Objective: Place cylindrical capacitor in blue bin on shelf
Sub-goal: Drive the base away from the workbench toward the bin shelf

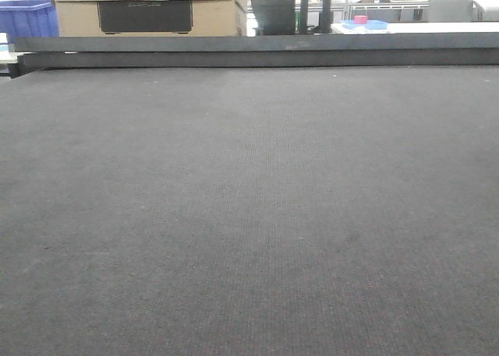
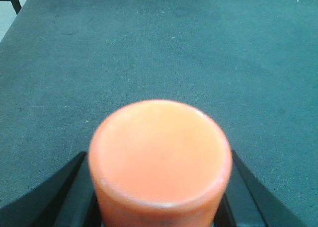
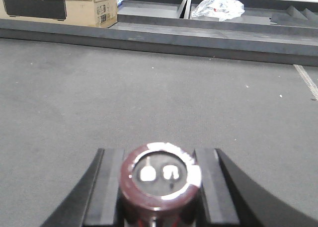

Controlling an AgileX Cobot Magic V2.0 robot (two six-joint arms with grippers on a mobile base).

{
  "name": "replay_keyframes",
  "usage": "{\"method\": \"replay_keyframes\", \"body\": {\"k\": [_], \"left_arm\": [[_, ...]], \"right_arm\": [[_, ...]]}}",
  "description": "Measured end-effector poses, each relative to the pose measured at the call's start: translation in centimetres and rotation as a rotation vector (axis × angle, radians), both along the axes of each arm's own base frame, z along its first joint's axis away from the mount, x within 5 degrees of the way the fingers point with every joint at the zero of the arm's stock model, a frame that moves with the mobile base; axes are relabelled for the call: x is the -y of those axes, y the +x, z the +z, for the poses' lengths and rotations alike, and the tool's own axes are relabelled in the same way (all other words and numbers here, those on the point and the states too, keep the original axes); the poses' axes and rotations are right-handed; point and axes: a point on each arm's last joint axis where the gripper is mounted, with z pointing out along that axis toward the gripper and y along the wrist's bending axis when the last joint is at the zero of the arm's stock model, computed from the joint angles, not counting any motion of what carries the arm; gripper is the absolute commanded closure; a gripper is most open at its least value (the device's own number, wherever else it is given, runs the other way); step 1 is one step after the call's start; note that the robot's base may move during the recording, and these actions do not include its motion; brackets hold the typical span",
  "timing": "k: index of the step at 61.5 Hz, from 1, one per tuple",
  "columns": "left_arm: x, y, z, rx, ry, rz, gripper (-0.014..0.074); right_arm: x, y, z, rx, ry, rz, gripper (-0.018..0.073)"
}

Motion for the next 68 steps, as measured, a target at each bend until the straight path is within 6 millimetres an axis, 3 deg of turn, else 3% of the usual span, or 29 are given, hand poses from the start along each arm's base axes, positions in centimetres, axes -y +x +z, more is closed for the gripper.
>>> {"method": "replay_keyframes", "body": {"k": [68], "left_arm": [[-0.06, -0.1, 0.07, 0.005, 0.007, 0.001, 0.0707]], "right_arm": [[0.0, 0.01, 0.05, 0.006, 0.001, -0.001, 0.0721]]}}
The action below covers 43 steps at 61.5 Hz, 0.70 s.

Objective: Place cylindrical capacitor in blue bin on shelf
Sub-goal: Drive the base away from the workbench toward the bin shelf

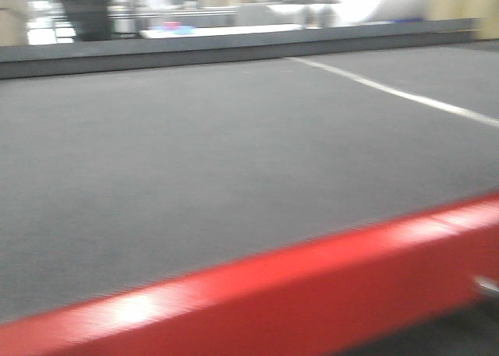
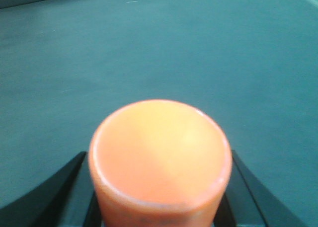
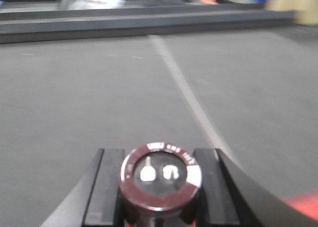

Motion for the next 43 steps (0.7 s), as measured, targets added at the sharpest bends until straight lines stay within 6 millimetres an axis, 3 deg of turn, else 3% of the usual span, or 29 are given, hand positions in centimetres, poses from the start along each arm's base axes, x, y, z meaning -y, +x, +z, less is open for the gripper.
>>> {"method": "replay_keyframes", "body": {"k": [43], "left_arm": [[0.0, 0.0, 0.0, 0.0, 0.0, 0.0, 0.0707]], "right_arm": [[0.01, 0.0, 0.0, 0.0, -0.002, -0.001, 0.0721]]}}
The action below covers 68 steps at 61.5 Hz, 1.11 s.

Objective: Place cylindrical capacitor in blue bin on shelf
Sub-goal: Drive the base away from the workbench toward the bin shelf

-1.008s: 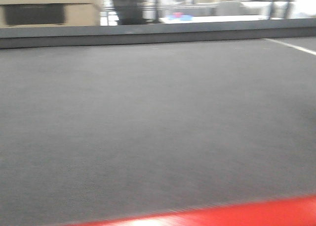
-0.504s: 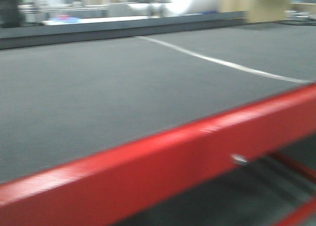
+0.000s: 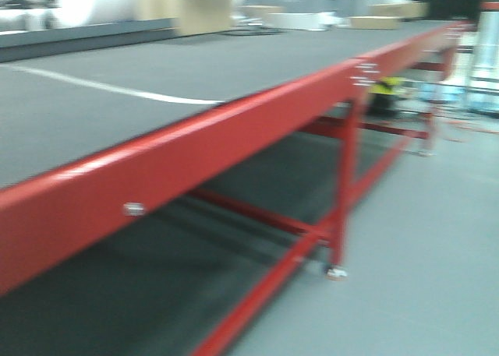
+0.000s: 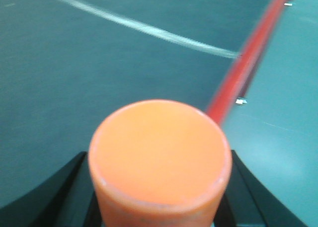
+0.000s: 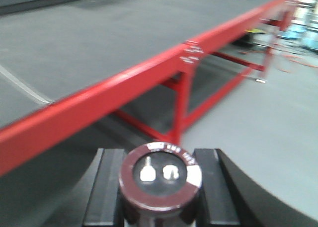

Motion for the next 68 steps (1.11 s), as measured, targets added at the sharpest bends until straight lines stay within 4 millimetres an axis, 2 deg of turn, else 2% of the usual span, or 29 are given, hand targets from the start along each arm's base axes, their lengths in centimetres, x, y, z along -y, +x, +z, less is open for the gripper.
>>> {"method": "replay_keyframes", "body": {"k": [68], "left_arm": [[0.0, 0.01, 0.02, 0.002, 0.0, 0.0, 0.0707]], "right_arm": [[0.0, 0.0, 0.0, 0.0, 0.0, 0.0, 0.0721]]}}
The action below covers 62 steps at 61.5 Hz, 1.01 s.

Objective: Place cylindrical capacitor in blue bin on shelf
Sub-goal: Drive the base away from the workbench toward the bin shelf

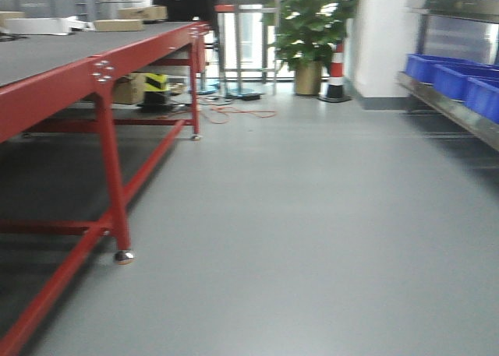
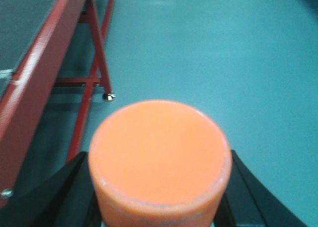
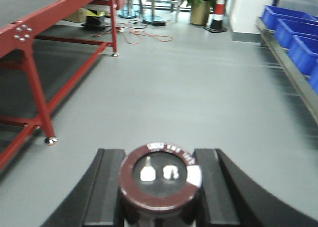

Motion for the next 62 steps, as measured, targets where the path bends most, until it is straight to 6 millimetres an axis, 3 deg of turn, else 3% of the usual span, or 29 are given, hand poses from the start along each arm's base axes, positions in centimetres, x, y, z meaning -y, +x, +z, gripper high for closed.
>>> {"method": "replay_keyframes", "body": {"k": [62], "left_arm": [[0.0, 0.02, 0.04, 0.005, -0.001, 0.0, 0.0707]], "right_arm": [[0.0, 0.0, 0.0, 0.0, 0.0, 0.0, 0.0721]]}}
